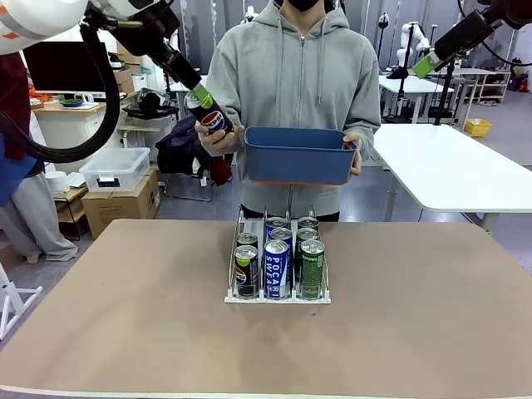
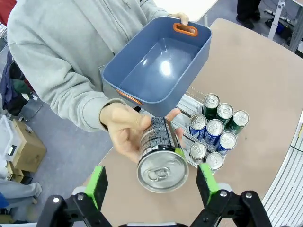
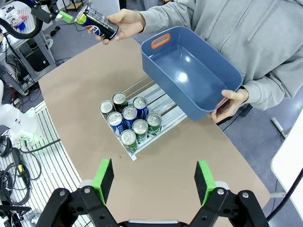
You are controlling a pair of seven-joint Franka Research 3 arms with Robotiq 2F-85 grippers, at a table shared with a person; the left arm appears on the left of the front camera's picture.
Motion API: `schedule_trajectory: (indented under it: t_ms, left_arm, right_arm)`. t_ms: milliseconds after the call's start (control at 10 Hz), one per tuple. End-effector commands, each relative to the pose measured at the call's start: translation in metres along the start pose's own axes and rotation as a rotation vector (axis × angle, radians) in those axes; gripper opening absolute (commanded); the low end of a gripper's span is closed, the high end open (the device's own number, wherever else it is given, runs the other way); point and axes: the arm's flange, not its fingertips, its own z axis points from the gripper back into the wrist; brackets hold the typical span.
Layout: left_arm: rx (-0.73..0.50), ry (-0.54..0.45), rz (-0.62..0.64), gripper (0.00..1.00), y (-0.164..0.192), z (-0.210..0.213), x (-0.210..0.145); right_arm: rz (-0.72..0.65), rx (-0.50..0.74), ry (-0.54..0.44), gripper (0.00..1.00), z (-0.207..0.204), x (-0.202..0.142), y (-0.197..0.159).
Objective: Fill the beverage cans into the dispenser.
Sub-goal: Pick up the Pepsi coke handed by the human.
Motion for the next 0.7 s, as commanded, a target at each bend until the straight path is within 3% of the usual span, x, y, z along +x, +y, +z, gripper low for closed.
schedule_trajectory:
  t_ms: [0, 600]
  left_arm:
    - [-0.049, -0.041, 0.021, 1.00, 0.004, -0.009, -0.007]
    - [-0.022, -0.057, 0.138, 1.00, 0.007, -0.025, -0.013]
  right_arm:
    - [-0.001, 0.007, 0.005, 0.91, 0.001, -0.001, 0.000]
    - [-0.001, 0.007, 0.005, 0.91, 0.001, -0.001, 0.000]
